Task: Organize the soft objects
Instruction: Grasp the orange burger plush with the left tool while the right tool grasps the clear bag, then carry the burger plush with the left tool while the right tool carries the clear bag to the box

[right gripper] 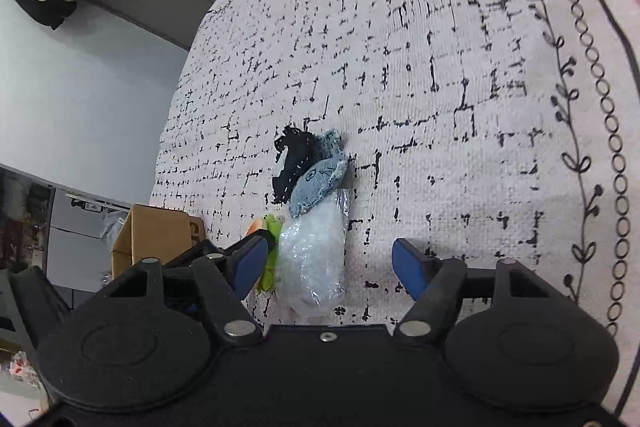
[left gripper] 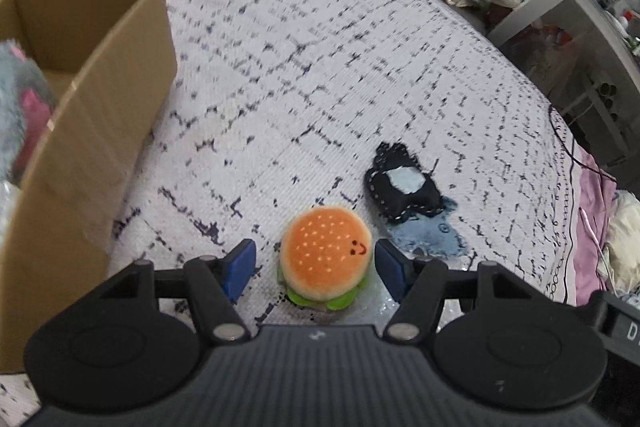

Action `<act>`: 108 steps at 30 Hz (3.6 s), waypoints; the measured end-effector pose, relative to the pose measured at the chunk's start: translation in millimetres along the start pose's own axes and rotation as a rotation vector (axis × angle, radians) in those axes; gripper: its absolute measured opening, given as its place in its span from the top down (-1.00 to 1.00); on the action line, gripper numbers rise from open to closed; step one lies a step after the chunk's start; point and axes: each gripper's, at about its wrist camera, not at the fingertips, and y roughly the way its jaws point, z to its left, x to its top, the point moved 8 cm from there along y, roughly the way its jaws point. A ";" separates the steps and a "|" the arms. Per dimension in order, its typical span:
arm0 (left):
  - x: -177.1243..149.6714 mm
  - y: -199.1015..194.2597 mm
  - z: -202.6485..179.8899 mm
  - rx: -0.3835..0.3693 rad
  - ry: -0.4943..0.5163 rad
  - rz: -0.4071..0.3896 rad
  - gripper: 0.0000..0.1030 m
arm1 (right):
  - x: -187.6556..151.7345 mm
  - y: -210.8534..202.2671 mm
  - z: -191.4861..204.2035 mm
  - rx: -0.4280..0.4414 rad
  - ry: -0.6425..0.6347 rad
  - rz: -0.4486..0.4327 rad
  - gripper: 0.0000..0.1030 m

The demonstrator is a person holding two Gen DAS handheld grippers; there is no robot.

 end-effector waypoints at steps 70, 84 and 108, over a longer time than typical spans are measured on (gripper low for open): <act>26.8 -206.1 39.5 -0.068 0.123 -0.301 0.24 | -28.7 -118.3 112.3 0.175 -0.355 -0.360 0.64; 44.2 -213.8 74.9 -0.034 0.130 -0.336 0.24 | -49.7 -108.3 139.5 0.203 -0.435 -0.343 0.64; 74.5 -127.7 121.4 -0.067 0.073 -0.228 0.23 | -47.4 -85.5 154.4 0.151 -0.456 -0.350 0.64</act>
